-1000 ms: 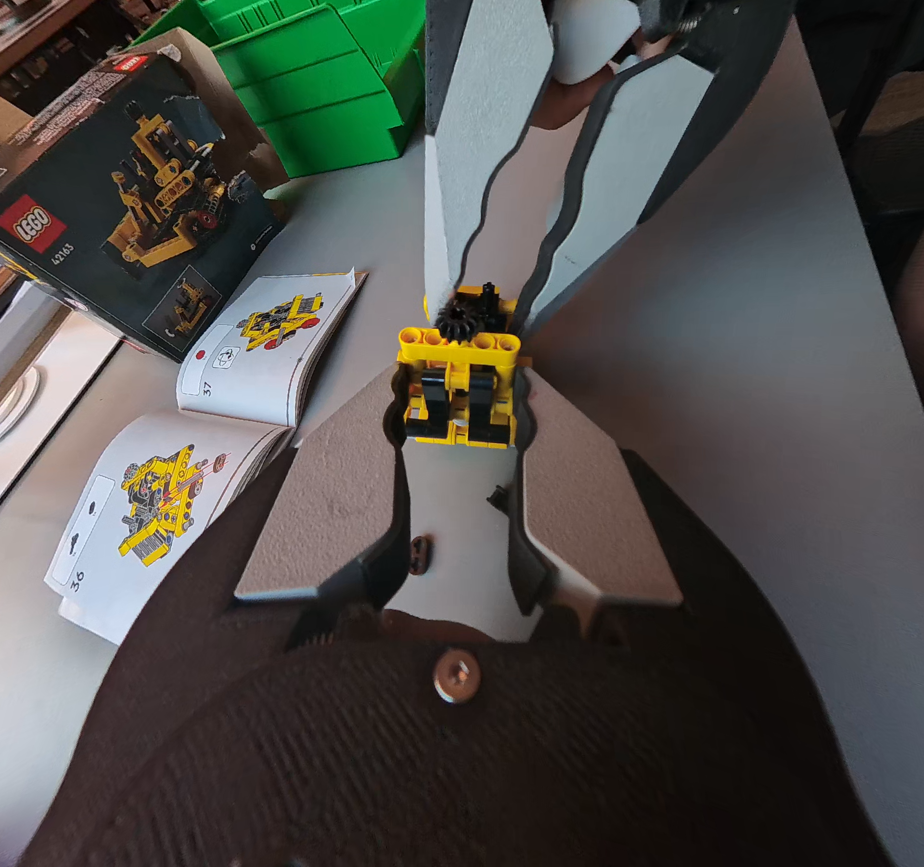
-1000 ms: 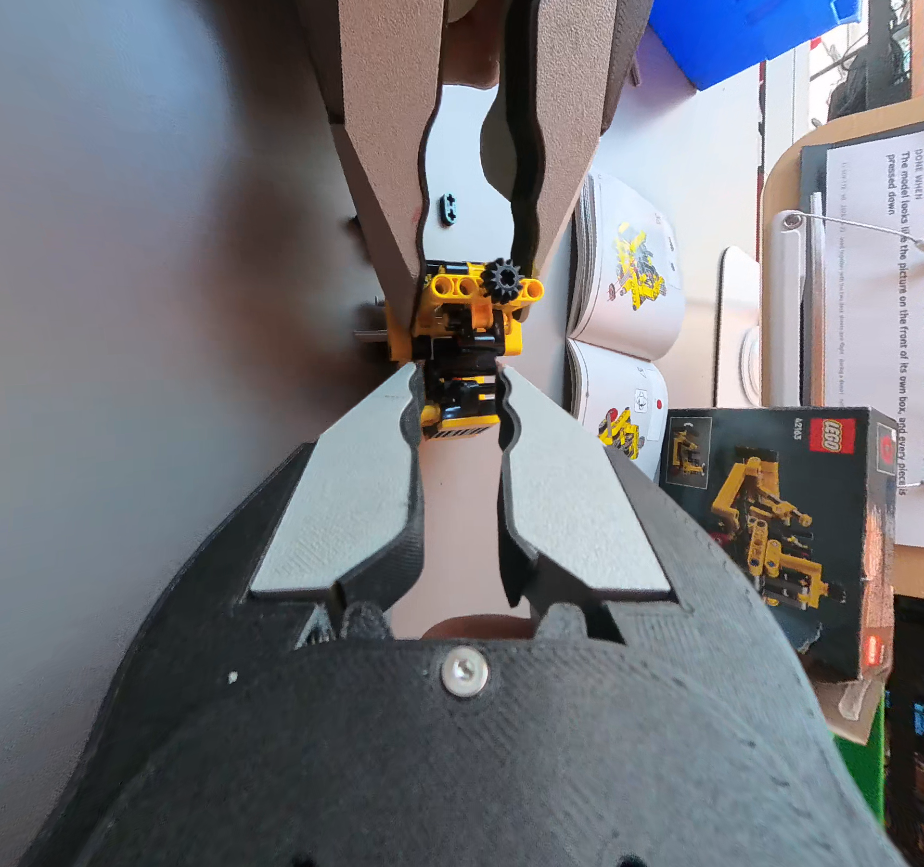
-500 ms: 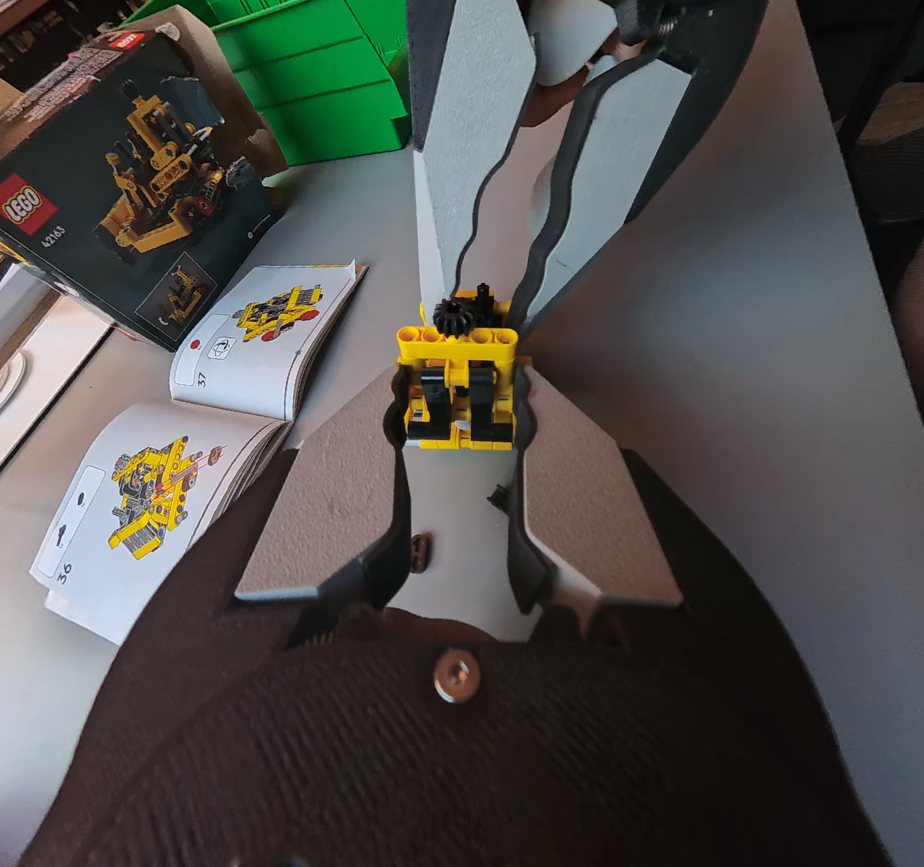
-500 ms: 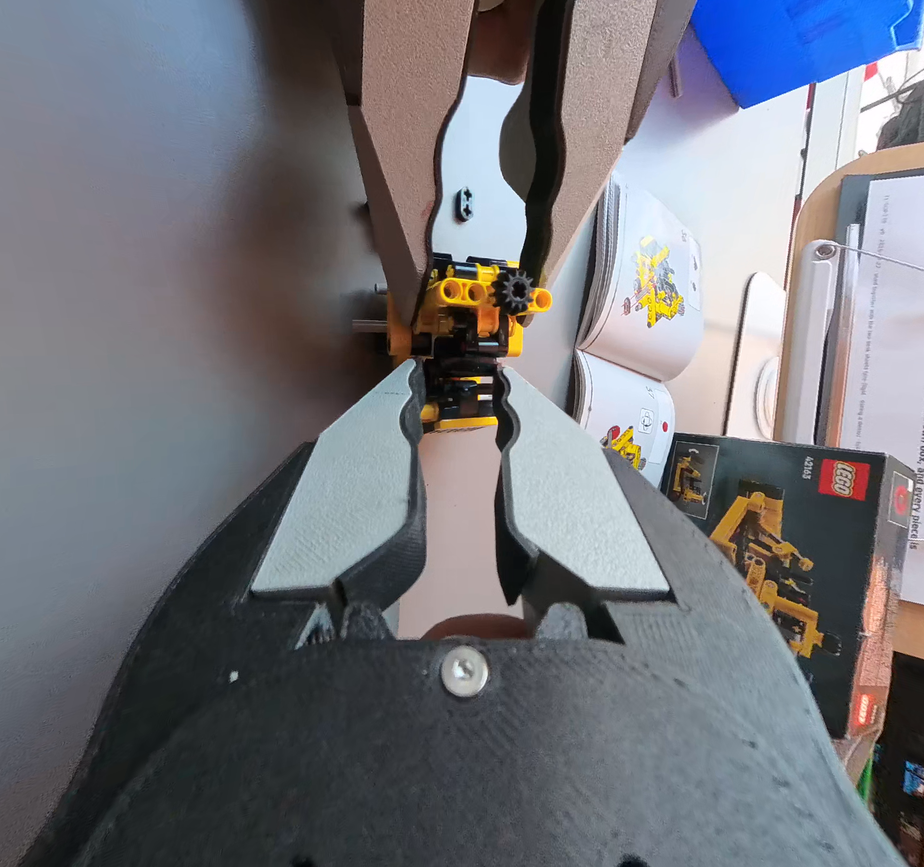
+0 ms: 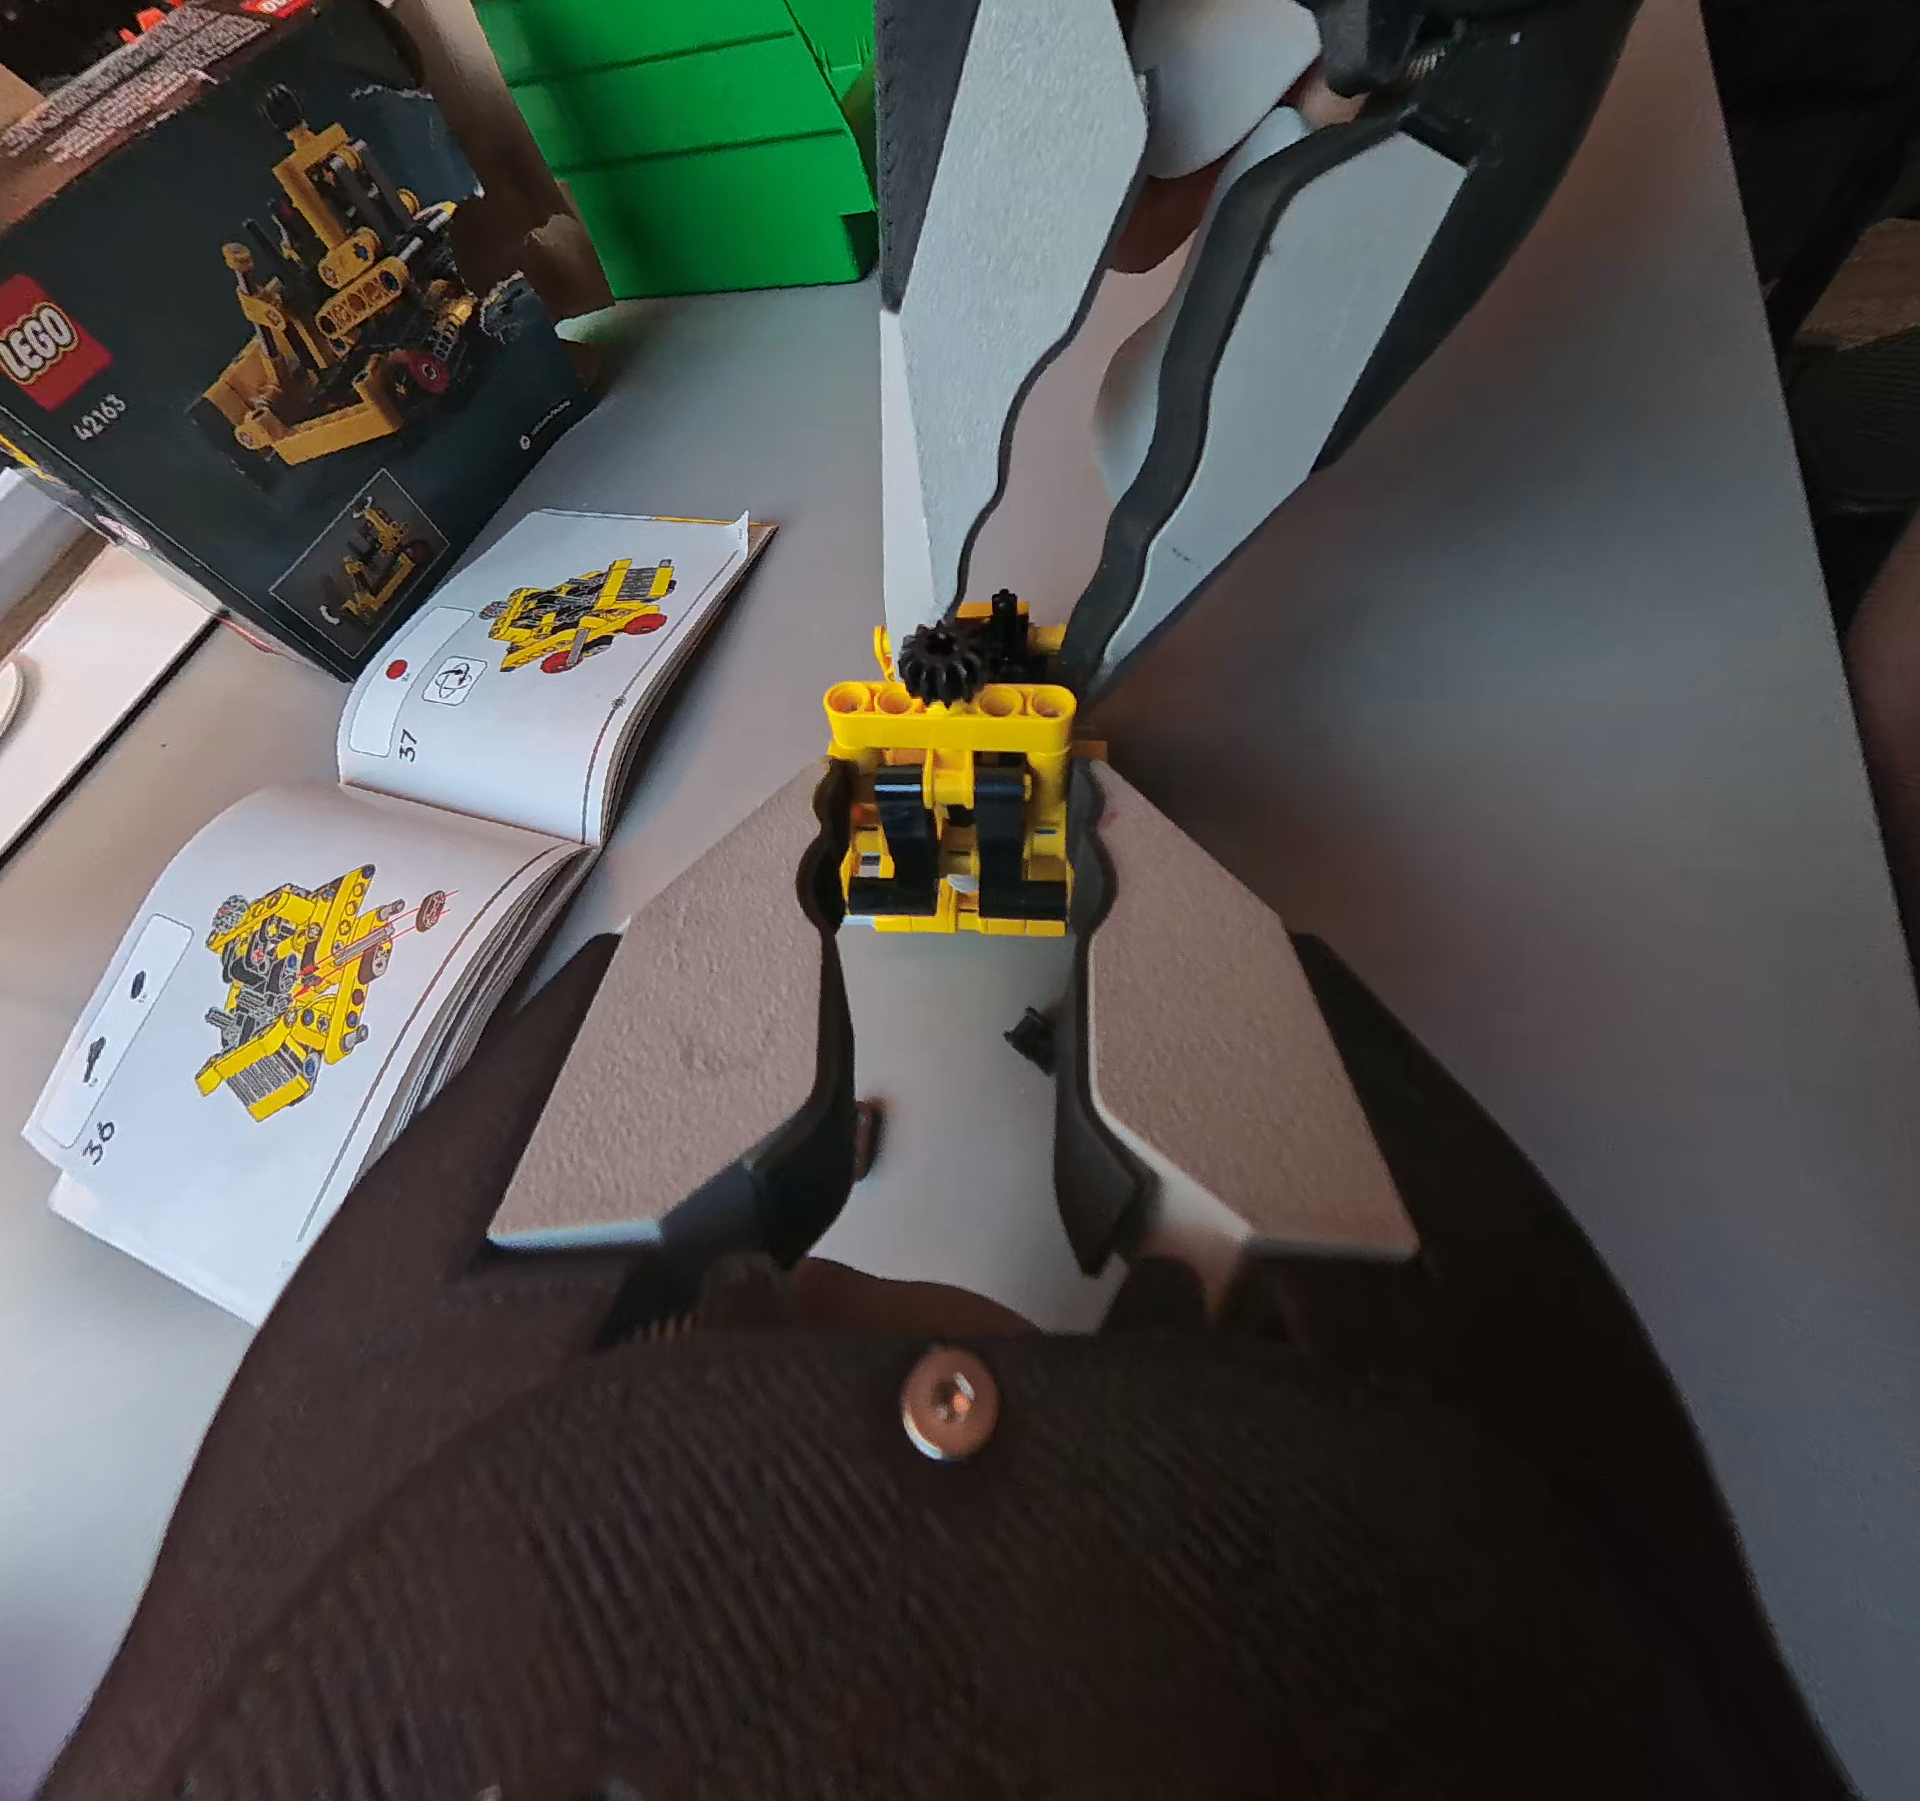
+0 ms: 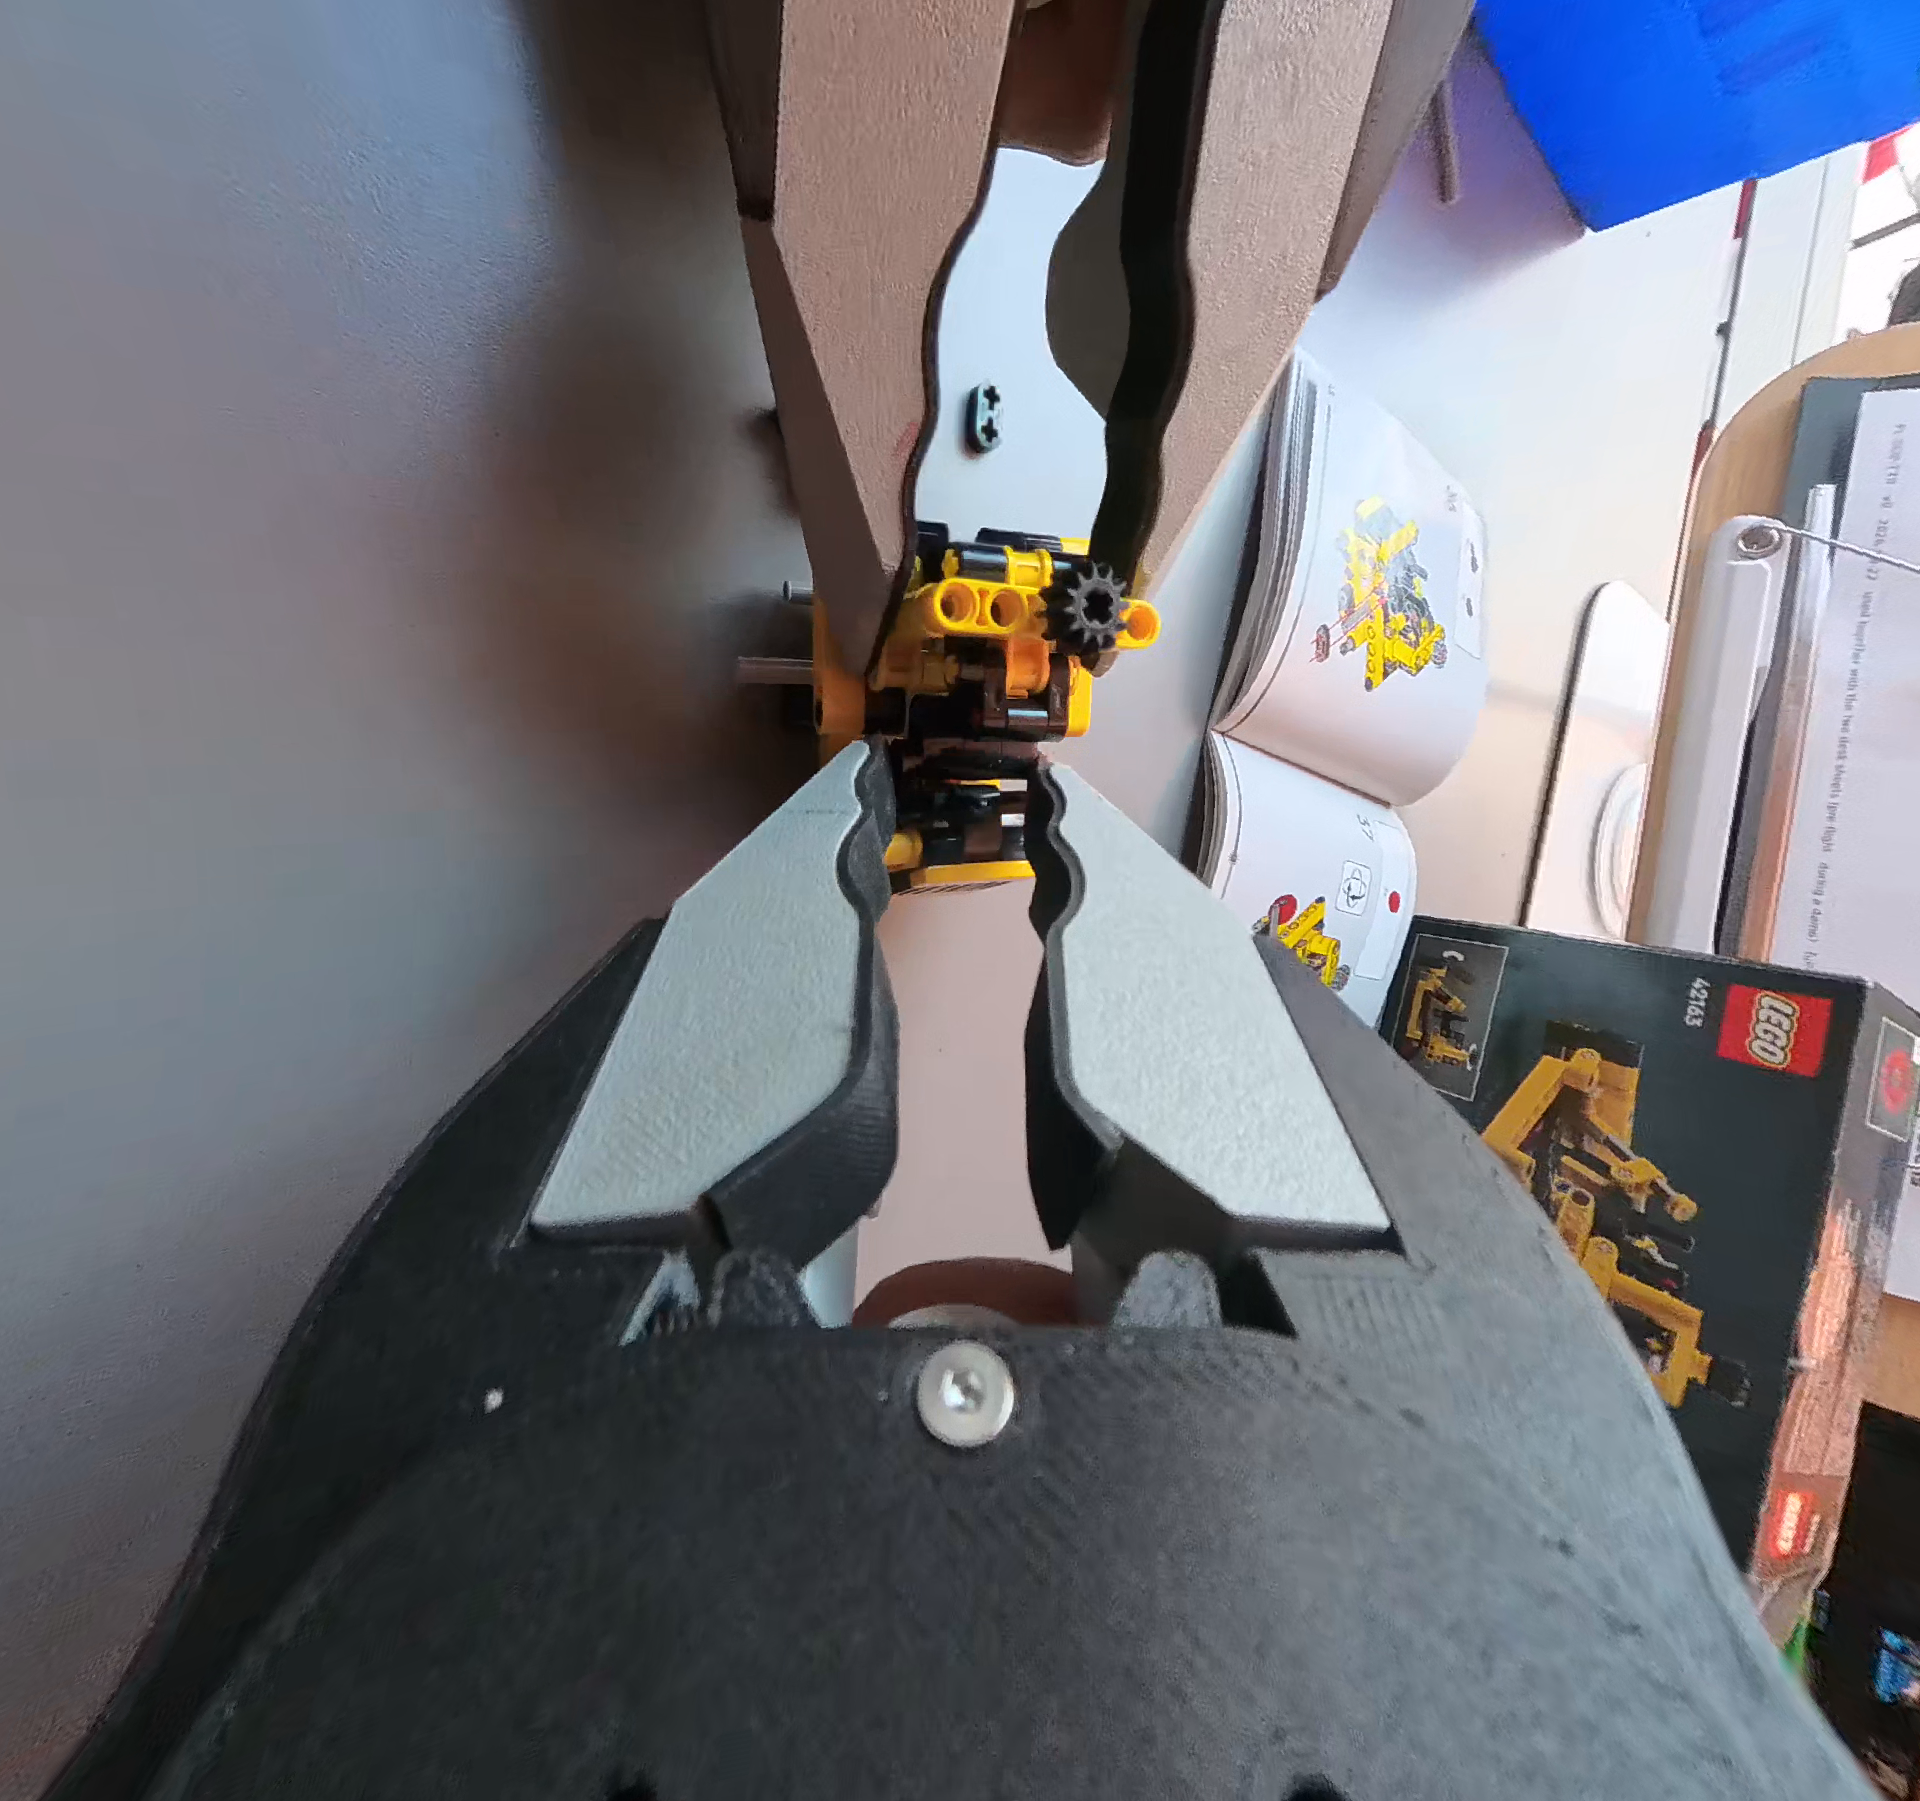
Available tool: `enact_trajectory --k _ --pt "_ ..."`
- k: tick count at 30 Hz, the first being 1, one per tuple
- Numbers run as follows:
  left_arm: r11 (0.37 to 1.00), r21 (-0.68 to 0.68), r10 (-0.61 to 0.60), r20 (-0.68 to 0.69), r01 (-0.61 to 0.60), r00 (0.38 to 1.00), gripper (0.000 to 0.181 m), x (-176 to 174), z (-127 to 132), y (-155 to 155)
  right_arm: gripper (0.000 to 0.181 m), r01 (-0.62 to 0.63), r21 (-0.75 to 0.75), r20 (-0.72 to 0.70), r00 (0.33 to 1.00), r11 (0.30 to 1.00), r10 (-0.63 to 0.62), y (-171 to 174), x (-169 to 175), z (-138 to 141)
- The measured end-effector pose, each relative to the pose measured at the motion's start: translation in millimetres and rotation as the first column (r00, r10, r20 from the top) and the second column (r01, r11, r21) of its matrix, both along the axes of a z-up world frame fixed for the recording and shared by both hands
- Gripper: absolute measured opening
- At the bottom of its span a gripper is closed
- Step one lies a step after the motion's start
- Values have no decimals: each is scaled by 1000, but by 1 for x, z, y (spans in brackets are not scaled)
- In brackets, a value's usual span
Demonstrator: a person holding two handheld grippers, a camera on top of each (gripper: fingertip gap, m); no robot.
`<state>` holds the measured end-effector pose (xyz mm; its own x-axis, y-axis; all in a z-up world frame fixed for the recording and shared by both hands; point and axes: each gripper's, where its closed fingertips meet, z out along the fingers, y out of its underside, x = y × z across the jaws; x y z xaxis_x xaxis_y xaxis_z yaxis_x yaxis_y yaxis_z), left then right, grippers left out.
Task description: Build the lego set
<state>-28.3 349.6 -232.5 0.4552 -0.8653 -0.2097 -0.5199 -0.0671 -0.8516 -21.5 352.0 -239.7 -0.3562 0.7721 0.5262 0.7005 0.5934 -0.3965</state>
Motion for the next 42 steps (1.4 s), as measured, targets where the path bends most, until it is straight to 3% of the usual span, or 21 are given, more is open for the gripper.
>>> enact_trajectory --k 4,9,20,32,42 --pt "999 -14 32 0 -32 999 40 -2 -1 3 23 -6 19 29 1000 1000 6 3 -2 -1" --pt "999 -48 26 24 -25 999 40 -3 0 3 16 27 -42 -46 999 999 -29 1 -2 0" --pt "999 38 -2 -3 2 1000 40 -5 3 6 36 139 -122 -125 980 983 -154 6 12 22" --pt "983 159 -80 -49 87 996 39 -2 5 1 35 95 -118 -197 973 988 -117 0 8 20" --pt "972 196 -116 -65 126 991 40 -2 5 0 33 37 -195 -132 989 980 -64 -3 4 16"
